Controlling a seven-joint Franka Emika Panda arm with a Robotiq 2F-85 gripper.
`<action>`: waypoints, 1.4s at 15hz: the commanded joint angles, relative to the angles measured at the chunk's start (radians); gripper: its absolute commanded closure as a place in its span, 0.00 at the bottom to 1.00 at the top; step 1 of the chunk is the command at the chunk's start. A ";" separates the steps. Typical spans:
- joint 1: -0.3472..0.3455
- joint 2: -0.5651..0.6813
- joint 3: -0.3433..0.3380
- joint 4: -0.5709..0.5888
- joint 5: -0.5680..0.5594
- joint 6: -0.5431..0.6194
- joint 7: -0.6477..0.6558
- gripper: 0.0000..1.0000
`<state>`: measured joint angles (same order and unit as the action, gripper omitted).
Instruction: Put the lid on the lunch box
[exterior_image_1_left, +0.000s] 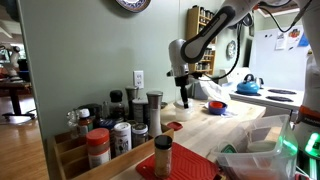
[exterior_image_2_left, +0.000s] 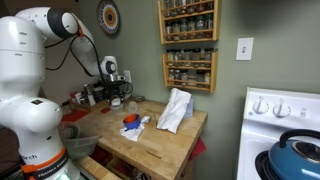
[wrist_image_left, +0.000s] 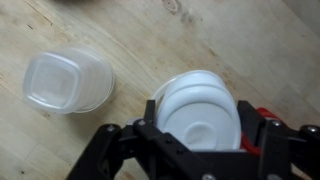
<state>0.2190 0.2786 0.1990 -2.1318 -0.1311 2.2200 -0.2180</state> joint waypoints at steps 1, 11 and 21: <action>-0.005 -0.011 0.002 0.004 -0.015 -0.043 -0.008 0.43; -0.004 -0.010 0.008 0.008 -0.007 -0.057 -0.019 0.43; -0.003 -0.012 0.011 0.008 -0.008 -0.061 -0.019 0.00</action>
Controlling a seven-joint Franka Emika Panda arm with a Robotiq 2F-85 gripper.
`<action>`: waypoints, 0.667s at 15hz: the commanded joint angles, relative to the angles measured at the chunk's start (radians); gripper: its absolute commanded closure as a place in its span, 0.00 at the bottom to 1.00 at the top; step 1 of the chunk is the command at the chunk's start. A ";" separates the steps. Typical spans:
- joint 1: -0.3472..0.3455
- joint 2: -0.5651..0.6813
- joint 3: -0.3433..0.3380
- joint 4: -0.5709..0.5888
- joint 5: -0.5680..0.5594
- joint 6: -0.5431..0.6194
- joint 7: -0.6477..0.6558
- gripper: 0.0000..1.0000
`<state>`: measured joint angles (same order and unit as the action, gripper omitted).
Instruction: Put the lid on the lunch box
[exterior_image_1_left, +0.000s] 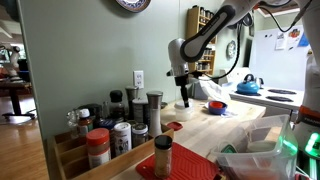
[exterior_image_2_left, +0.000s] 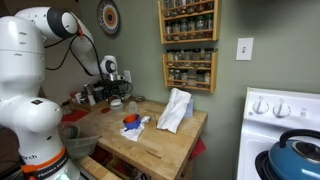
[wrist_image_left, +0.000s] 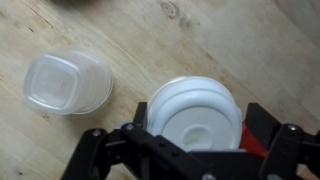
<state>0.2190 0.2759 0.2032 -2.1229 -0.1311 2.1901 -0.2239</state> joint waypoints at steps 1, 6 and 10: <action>-0.003 -0.009 0.007 -0.001 -0.008 -0.031 -0.013 0.00; -0.002 -0.010 0.007 -0.003 -0.010 -0.033 -0.012 0.00; -0.003 -0.018 0.003 -0.009 -0.014 -0.019 0.001 0.00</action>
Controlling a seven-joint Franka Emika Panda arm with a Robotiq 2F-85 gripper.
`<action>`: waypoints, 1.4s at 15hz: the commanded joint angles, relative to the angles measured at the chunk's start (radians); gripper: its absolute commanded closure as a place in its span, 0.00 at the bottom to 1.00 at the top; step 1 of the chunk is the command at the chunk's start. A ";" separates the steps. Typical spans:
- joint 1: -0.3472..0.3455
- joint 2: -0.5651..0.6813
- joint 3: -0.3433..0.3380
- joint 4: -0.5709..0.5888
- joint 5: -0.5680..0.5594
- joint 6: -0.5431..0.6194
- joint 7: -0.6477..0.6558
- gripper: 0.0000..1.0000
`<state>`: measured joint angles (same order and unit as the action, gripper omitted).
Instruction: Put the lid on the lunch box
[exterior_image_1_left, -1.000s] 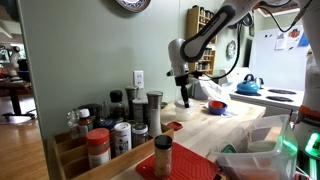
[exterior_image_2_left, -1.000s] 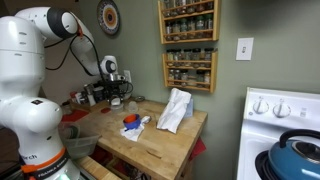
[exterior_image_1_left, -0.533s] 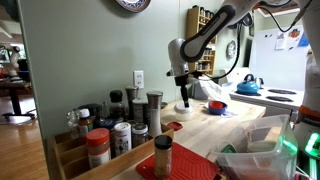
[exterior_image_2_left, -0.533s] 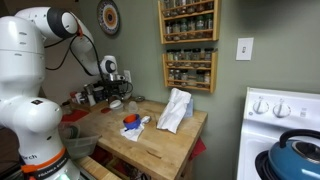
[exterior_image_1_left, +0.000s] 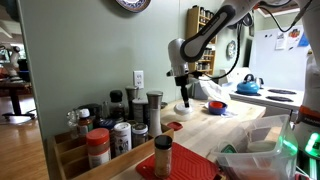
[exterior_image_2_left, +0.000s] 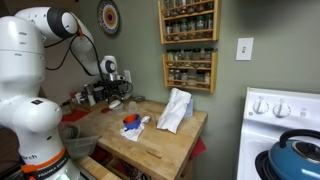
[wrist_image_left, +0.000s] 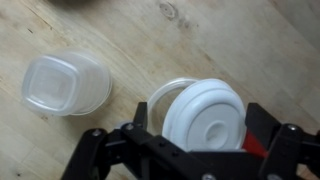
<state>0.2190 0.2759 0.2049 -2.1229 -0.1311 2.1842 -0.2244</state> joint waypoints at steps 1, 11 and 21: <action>0.000 -0.020 -0.003 -0.010 -0.026 -0.012 0.015 0.00; -0.002 -0.017 -0.037 -0.010 -0.099 0.010 0.087 0.00; 0.000 -0.009 -0.049 -0.006 -0.143 -0.003 0.141 0.00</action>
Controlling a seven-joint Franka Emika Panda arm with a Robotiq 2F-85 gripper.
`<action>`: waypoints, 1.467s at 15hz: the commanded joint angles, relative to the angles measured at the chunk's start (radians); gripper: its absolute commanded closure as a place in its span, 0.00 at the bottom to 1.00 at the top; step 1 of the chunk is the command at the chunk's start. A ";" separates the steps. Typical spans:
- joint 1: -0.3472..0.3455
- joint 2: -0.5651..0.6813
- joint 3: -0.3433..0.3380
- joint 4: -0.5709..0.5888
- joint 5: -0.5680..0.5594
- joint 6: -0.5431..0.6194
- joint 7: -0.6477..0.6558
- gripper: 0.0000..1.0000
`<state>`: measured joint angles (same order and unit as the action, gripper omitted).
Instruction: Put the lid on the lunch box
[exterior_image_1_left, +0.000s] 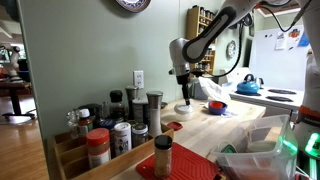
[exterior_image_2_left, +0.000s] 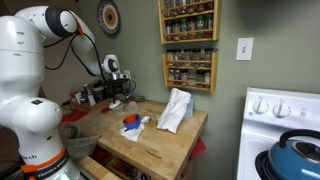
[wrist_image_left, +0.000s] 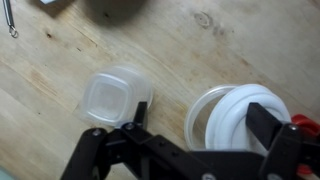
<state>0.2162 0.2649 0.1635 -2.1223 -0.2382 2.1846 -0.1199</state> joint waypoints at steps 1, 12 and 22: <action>0.003 0.003 -0.009 -0.006 -0.038 -0.004 0.039 0.00; -0.001 0.021 -0.020 0.013 -0.036 -0.010 0.075 0.00; -0.005 0.055 -0.035 0.032 -0.022 -0.017 0.128 0.00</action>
<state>0.2135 0.2832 0.1338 -2.1127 -0.2522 2.1841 -0.0251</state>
